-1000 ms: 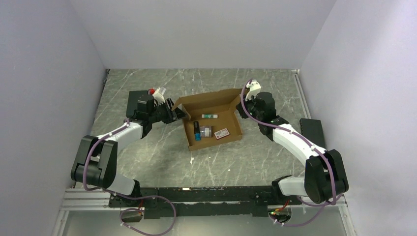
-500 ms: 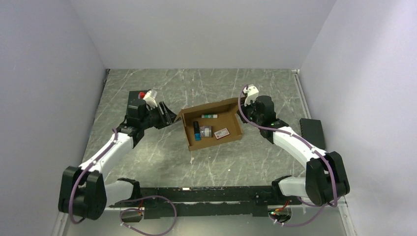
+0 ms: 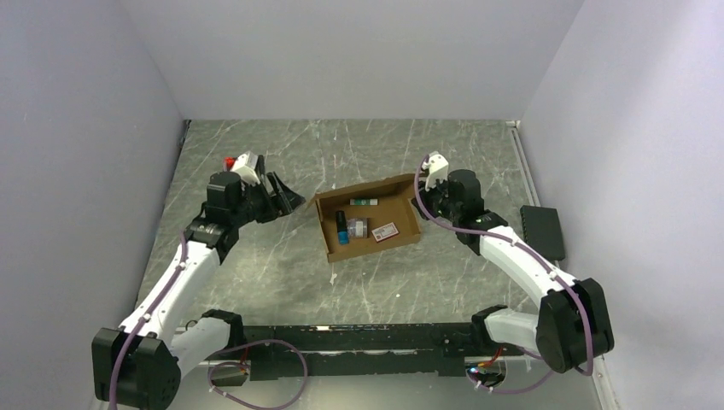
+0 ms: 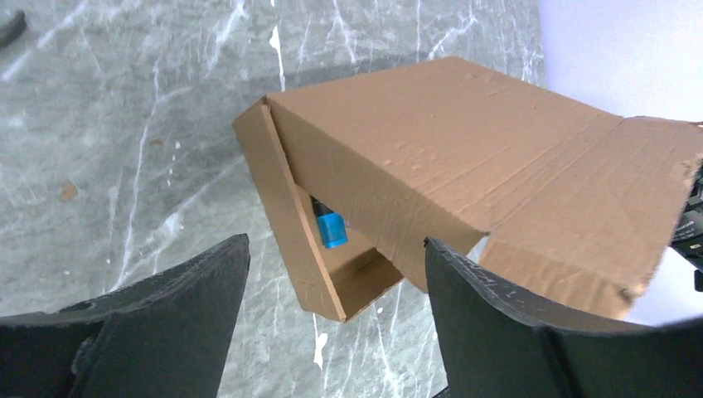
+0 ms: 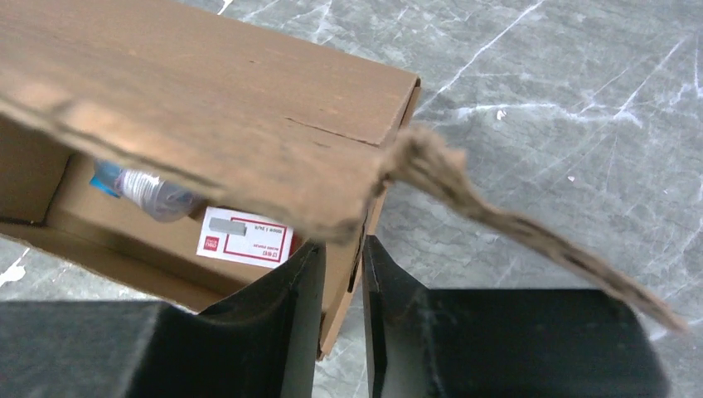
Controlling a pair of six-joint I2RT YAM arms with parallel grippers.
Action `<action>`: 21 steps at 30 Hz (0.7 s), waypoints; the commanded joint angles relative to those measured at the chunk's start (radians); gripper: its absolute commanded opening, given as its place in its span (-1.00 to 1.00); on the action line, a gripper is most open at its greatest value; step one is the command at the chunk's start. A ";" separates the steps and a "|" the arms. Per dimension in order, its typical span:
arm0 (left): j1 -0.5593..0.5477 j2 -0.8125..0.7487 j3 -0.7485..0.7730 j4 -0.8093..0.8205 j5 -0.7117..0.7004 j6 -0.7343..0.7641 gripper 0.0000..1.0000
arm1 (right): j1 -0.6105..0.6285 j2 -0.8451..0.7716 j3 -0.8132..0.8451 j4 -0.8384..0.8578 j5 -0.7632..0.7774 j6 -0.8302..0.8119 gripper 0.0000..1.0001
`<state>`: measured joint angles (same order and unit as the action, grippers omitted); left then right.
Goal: Fold the paper box
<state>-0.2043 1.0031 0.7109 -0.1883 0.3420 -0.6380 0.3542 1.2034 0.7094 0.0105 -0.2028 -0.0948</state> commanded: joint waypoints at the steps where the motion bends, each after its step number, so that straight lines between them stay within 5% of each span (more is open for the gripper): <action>1: 0.020 -0.012 0.098 -0.013 0.005 0.046 0.70 | -0.009 -0.046 0.009 -0.056 -0.043 -0.049 -0.45; 5: 0.045 -0.019 0.146 -0.043 0.000 0.062 0.98 | -0.024 -0.065 0.030 -0.128 -0.060 -0.101 -0.41; 21: 0.137 0.173 0.197 0.178 0.295 -0.074 0.99 | -0.194 -0.163 0.118 -0.572 -0.387 -0.609 -0.06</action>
<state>-0.0875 1.1294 0.8886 -0.1265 0.5358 -0.6445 0.1967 1.0779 0.7795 -0.4416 -0.4858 -0.5488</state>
